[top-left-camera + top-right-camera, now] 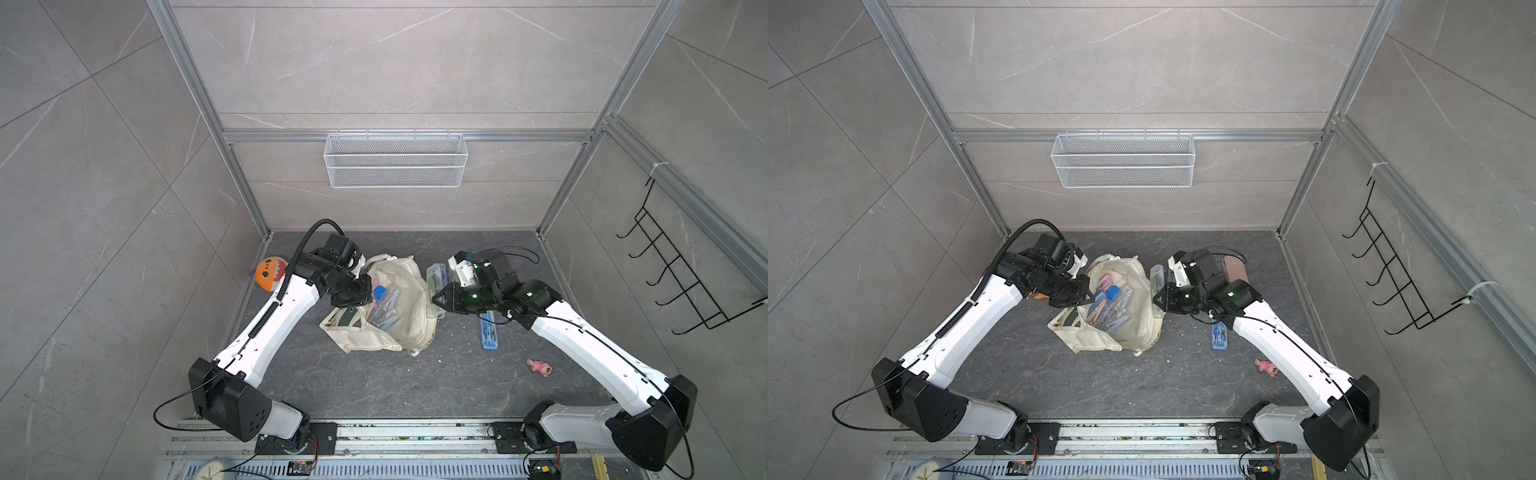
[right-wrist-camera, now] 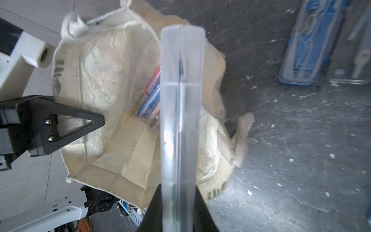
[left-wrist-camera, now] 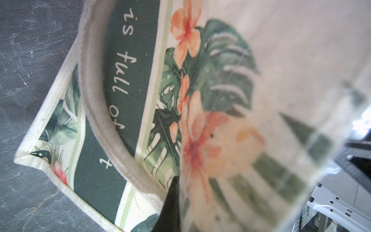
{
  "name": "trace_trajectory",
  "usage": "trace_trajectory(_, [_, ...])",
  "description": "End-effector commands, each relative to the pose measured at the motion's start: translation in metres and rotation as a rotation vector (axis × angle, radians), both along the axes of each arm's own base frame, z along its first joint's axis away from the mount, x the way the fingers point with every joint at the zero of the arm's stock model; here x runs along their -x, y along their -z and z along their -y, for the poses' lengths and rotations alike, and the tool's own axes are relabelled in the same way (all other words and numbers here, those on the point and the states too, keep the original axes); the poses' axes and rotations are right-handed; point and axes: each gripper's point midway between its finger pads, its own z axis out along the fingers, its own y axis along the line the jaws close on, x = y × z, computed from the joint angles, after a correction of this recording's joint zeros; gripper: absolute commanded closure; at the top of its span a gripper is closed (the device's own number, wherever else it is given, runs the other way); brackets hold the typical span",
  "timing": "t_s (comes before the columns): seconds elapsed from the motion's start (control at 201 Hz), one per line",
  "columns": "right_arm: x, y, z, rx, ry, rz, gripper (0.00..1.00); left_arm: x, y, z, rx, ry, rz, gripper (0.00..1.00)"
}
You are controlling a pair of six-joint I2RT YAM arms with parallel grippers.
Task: Take out the compass set from the canvas bag
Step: Place the compass set at the center of the board.
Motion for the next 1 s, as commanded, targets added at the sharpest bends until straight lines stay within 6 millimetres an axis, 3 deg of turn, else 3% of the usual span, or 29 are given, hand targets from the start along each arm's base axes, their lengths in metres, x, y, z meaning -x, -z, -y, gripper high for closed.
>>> trace_trajectory(0.0, [0.01,0.015,0.025,0.051,0.006,-0.037,0.88,-0.008,-0.019,0.006,0.04,0.005,0.049,1.0])
trace_trajectory(0.12, [0.009,0.044,0.051,0.119,0.059,-0.097,0.88,-0.007,-0.02,0.006,0.042,0.004,0.048,1.0])
trace_trajectory(0.344, [0.009,0.136,0.098,0.294,0.192,-0.32,0.88,-0.004,-0.021,0.005,0.045,-0.001,0.049,1.0])
trace_trajectory(0.444, [0.007,0.163,0.115,0.4,0.237,-0.385,0.87,-0.003,-0.02,0.005,0.048,-0.002,0.045,1.0])
trace_trajectory(0.678, [-0.001,0.187,0.136,0.57,0.274,-0.454,0.86,-0.002,-0.02,0.005,0.051,-0.002,0.047,1.0])
trace_trajectory(0.992, [-0.008,0.201,0.141,0.693,0.23,-0.489,0.84,-0.005,-0.019,0.007,0.054,0.002,0.046,1.0])
